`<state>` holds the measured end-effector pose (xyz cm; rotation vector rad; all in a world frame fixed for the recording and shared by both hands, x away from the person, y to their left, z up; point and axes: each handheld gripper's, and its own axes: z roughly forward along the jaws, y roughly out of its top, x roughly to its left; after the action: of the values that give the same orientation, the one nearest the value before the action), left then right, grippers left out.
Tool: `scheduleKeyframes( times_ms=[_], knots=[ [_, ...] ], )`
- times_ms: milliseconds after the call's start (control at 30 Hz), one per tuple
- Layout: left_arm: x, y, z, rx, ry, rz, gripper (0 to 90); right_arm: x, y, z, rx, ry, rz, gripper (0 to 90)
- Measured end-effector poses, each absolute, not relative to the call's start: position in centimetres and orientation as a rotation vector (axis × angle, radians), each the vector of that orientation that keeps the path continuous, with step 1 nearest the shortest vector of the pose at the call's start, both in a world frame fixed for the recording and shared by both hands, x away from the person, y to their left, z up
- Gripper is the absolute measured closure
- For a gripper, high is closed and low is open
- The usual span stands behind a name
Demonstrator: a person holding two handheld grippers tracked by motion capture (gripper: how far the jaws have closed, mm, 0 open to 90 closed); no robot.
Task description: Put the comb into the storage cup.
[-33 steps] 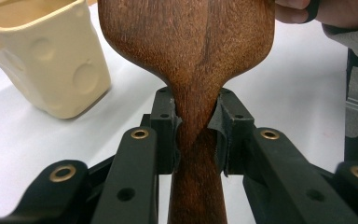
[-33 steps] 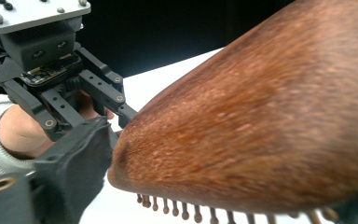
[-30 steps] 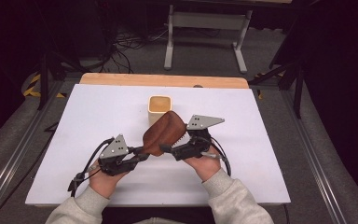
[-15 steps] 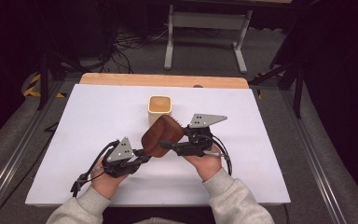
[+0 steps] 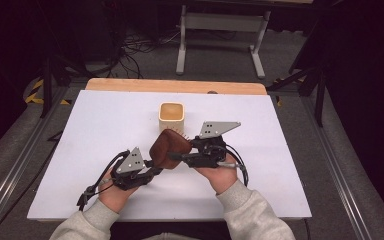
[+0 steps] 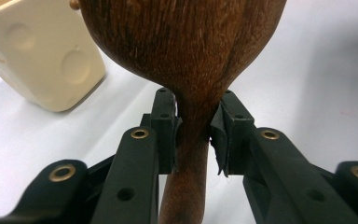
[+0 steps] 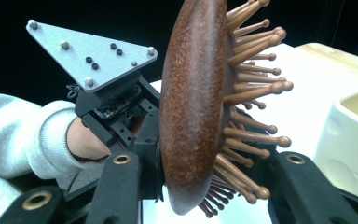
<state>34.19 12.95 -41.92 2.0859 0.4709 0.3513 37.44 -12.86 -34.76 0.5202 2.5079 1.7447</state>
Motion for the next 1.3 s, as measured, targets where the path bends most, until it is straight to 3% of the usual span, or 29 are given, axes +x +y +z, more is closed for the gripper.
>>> scheduleKeyframes(
  times_ms=[200, 367, 533, 633, 767, 1300],
  knots=[
    [34.3, 13.4, -41.6, 2.053, 0.474, 0.344, 70.0, 37.2, -12.5, -34.0, 0.479, 2.500, 1.727, 59.8],
    [34.5, 13.9, -41.4, 2.015, 0.479, 0.311, 48.6, 37.2, -12.5, -32.9, 0.446, 2.477, 1.735, 59.8],
    [34.6, 14.3, -41.1, 1.955, 0.500, 0.322, 17.1, 37.4, -12.6, -31.7, 0.427, 2.467, 1.725, 59.8],
    [34.6, 14.9, -40.9, 1.928, 0.514, 0.330, 7.8, 37.5, -12.7, -30.7, 0.409, 2.461, 1.720, 59.8],
    [34.8, 15.5, -40.7, 1.913, 0.527, 0.331, 2.8, 37.7, -12.7, -29.9, 0.396, 2.463, 1.711, 59.7],
    [34.4, 19.2, -40.7, 1.872, 0.566, 0.378, 0.5, 39.4, -12.7, -25.9, 0.366, 2.426, 1.647, 59.7]
  ],
)
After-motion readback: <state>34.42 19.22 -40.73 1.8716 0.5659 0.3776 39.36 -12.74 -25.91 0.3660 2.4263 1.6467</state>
